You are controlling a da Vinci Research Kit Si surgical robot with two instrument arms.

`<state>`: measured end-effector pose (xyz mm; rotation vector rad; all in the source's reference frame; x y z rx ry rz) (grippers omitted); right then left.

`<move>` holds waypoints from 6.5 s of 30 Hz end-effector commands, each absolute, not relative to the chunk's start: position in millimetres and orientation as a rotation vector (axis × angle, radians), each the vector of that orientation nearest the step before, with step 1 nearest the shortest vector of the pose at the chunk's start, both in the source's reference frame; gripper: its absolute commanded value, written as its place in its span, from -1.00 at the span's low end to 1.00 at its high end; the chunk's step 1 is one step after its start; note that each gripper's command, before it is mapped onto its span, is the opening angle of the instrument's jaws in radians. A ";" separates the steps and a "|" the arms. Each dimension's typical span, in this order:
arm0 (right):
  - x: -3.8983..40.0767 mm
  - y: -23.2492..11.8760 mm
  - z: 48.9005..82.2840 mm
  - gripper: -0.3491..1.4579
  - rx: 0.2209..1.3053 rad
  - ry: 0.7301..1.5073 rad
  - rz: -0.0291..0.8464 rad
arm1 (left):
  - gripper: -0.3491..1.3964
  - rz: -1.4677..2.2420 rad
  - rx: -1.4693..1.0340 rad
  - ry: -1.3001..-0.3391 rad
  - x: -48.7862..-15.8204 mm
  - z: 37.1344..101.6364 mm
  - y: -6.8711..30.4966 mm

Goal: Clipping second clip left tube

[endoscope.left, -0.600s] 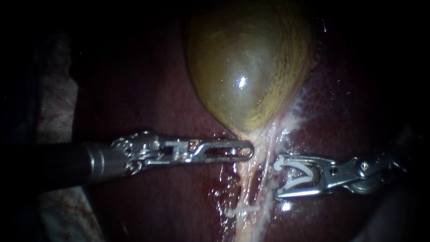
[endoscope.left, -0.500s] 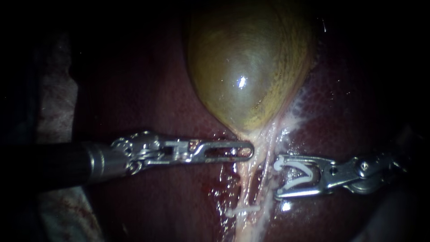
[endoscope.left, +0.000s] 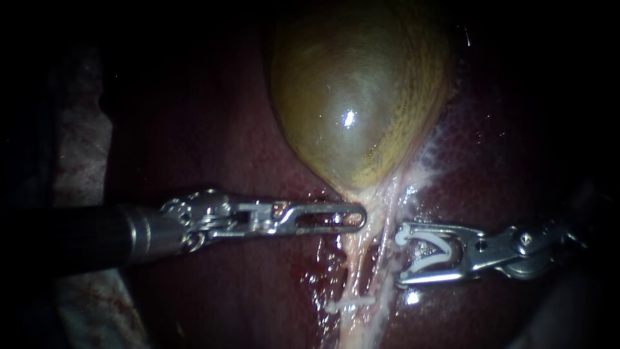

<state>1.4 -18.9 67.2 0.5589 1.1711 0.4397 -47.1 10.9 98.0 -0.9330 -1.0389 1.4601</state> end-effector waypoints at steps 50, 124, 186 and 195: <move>5.2 -20.7 68.0 0.00 0.630 1.147 0.581 | -1.00 1.458 -0.921 -1.060 -41.8 91.8 9.7; 13.3 -25.2 77.2 -0.07 0.770 0.973 0.645 | -1.00 1.453 -0.921 -1.037 -41.0 91.1 9.1; 12.3 -24.2 77.3 -1.00 0.824 0.981 0.659 | -1.00 1.452 -0.921 -1.034 -41.5 91.0 9.0; 12.2 -24.2 77.4 -1.00 0.824 0.981 0.658 | -1.00 1.452 -0.921 -1.034 -41.5 91.0 9.0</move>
